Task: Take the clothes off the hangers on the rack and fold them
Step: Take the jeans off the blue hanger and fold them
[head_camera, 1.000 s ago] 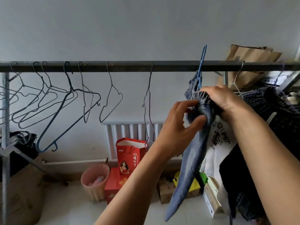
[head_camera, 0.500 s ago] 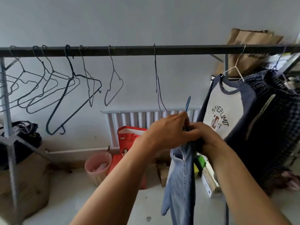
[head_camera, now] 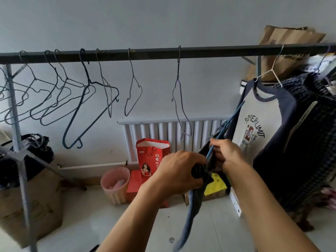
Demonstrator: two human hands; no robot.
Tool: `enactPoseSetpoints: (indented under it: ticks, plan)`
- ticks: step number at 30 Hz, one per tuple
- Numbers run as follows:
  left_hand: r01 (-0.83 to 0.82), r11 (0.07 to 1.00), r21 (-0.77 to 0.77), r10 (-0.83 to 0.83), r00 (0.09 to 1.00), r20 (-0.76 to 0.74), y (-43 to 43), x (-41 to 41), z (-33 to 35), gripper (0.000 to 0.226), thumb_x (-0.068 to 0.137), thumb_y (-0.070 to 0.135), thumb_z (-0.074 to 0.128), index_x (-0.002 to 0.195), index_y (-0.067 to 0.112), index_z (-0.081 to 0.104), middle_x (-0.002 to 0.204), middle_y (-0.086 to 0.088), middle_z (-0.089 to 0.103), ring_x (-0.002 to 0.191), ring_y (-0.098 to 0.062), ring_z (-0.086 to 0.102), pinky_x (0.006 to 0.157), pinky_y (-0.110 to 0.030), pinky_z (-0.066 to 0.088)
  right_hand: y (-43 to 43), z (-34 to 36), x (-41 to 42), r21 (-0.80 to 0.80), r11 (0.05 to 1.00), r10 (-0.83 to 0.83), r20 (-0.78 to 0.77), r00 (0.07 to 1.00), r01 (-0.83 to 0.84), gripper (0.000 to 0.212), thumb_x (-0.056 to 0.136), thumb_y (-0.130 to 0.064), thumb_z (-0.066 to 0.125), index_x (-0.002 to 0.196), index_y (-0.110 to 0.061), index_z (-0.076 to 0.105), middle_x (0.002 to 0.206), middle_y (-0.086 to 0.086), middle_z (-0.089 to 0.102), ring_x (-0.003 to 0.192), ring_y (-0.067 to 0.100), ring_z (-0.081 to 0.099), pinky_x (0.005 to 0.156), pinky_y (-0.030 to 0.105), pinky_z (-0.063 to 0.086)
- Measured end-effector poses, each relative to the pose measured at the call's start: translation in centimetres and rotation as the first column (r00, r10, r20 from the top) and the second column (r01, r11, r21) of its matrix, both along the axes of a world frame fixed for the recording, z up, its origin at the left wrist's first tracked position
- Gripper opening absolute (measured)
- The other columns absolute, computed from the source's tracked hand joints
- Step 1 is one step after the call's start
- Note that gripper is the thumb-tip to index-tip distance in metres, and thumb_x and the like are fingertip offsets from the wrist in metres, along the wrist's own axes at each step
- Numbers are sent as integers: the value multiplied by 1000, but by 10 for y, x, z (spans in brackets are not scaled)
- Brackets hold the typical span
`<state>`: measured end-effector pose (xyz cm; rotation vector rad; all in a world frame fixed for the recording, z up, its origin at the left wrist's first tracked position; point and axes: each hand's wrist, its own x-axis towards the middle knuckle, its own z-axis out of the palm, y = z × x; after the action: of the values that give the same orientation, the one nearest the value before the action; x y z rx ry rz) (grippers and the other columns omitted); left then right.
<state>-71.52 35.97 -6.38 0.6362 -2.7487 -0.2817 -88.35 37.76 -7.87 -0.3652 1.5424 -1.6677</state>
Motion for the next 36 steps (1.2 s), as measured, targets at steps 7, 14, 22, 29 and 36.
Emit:
enactPoseSetpoints:
  ticks: [7,14,22,29,36]
  plan:
    - [-25,993,113,35,996,-83,-1,1,-21,21,84,32,68,96,19,56,95,6,59,83,-16,56,71,-35,49,14,44,-24,-245,947,268,242,933,-208,42,82,-18,45,42,-20,35,34,-8,27,25,6,20,34,13,10]
    - [-172,862,477,251,962,-108,-11,-10,-59,26,83,32,72,99,18,57,98,0,63,91,-18,64,79,-42,57,68,85,-25,-271,877,425,53,904,-396,23,74,-26,50,54,-18,41,42,-6,30,26,5,22,36,16,10]
    - [-125,695,708,424,867,-263,-10,-12,-51,19,86,26,73,89,14,58,86,-11,70,75,-19,72,69,-38,61,47,122,-42,-160,972,76,-488,869,-175,22,97,-6,43,76,-5,51,40,0,34,27,7,24,32,12,18]
    - [-85,580,810,534,791,-299,-4,2,-24,3,92,11,61,94,9,60,85,-12,69,67,-13,71,59,-26,56,-17,137,-69,84,996,74,-565,821,-31,24,95,-6,39,75,-12,51,43,-1,32,23,5,20,32,11,16]
    - [-118,713,691,482,798,-361,2,10,-4,6,88,30,69,91,24,69,83,6,72,75,-5,68,68,-21,50,-11,104,-79,152,987,79,-719,691,46,22,93,-12,44,91,1,61,62,15,55,36,13,49,41,16,36]
